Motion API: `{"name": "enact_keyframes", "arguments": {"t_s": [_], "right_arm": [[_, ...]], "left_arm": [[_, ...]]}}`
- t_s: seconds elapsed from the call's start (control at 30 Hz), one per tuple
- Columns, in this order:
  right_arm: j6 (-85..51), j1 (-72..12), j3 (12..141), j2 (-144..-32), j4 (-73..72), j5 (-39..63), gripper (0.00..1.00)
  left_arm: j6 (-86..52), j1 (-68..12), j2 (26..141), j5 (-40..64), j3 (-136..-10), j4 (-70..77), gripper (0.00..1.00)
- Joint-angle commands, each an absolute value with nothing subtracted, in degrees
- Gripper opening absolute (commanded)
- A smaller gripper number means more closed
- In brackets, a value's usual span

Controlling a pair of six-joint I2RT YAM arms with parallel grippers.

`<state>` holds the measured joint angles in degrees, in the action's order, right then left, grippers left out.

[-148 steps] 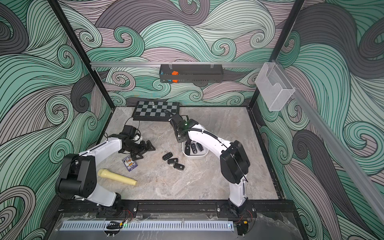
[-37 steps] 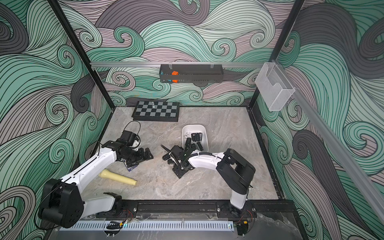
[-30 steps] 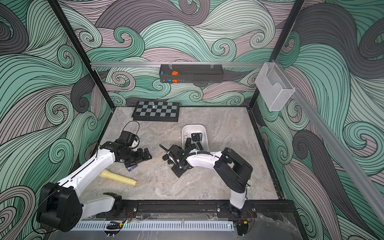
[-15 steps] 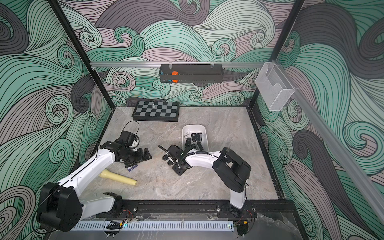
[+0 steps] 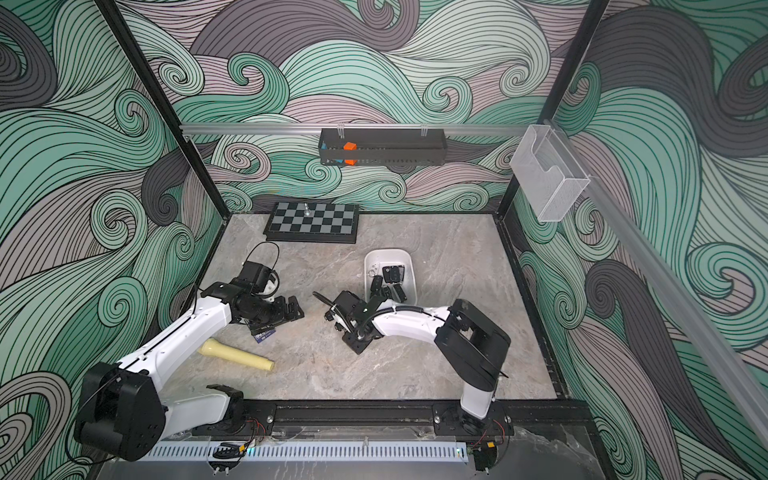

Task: Place the car key into the storage box
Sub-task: Pick up the car key from the center of the board, then place the car key in the storage box.

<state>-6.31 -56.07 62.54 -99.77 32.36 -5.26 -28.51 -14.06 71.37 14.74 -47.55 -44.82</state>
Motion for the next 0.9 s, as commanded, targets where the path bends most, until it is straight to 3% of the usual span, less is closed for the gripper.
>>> {"name": "enact_keyframes", "arguments": {"t_s": [0.0, 0.47, 0.87], "right_arm": [[-8.3, -56.4, 62.0, -94.2, 32.7, -4.7, 0.25], [-9.7, -53.7, 61.5, -82.4, 33.9, -13.5, 0.26], [-10.4, -41.0, 70.5, -91.4, 34.1, -13.8, 0.26]], "left_arm": [[-28.2, -14.2, 74.2, 17.4, -49.3, -43.0, 0.99], [-29.3, -14.7, 84.7, 20.6, -55.2, -39.8, 0.98], [-31.2, -14.9, 84.6, 19.0, -54.7, -39.0, 0.98]]}}
